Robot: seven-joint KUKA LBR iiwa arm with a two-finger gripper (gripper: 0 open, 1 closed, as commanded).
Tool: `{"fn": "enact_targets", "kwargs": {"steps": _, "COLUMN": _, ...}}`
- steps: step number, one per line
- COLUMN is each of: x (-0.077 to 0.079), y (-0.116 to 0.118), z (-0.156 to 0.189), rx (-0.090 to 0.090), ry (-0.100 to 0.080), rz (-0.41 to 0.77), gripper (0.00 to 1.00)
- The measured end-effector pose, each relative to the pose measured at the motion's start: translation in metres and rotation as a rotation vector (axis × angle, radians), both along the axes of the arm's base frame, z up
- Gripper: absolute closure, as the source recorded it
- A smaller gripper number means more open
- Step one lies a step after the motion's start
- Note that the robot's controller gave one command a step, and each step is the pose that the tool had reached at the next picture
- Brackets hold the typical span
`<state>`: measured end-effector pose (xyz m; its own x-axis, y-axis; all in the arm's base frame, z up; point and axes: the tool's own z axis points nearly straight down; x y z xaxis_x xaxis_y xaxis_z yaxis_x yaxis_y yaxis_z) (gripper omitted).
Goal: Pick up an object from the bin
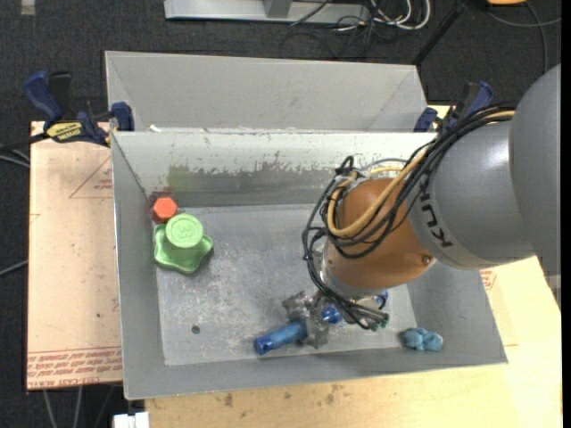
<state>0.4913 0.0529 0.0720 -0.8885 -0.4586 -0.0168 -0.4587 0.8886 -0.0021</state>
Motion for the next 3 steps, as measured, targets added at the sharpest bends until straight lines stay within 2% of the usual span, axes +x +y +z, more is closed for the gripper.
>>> {"fn": "enact_targets", "kwargs": {"steps": 1, "x": 0.001, "y": 0.001, "z": 0.064, "rx": -0.004, "ry": 0.009, "rz": -0.003, "gripper": 1.0}}
{"fn": "enact_targets", "kwargs": {"steps": 2, "x": 0.003, "y": 0.001, "z": 0.086, "rx": -0.005, "ry": 0.012, "rz": -0.005, "gripper": 1.0}}
{"fn": "enact_targets", "kwargs": {"steps": 3, "x": 0.004, "y": 0.002, "z": 0.122, "rx": -0.004, "ry": 0.011, "rz": -0.008, "gripper": 1.0}}
